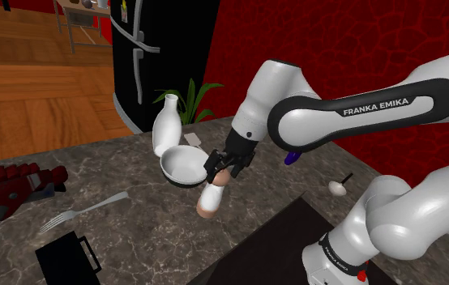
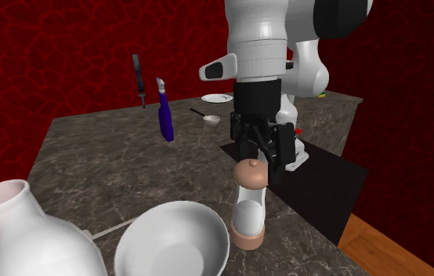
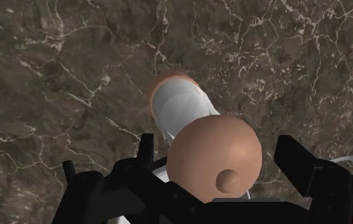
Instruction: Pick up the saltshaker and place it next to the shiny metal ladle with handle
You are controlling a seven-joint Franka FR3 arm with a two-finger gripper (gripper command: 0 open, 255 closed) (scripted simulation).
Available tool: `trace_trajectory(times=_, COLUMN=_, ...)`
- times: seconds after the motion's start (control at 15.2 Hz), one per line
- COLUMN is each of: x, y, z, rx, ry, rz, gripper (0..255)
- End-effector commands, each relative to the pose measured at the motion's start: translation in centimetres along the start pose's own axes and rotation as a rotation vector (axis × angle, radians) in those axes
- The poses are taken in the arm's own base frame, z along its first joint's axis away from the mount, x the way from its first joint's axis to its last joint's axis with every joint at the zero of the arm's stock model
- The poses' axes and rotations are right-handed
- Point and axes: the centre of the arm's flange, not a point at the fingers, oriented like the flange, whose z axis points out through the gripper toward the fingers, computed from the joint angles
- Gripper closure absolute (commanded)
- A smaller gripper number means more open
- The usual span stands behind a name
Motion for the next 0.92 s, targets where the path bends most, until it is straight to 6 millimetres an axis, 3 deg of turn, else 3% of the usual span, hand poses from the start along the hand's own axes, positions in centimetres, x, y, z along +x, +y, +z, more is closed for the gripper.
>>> trace_trajectory(times=0.0, x=0.0, y=0.0, z=0.0, rx=0.000, ry=0.000, rz=0.000, gripper=255)
trace_trajectory(times=0.59, x=0.0, y=0.0, z=0.0, rx=0.000, ry=0.000, rz=0.000, gripper=255)
trace_trajectory(times=0.86, x=0.0, y=-0.4, z=-2.1, rx=0.000, ry=0.000, rz=0.000, gripper=255)
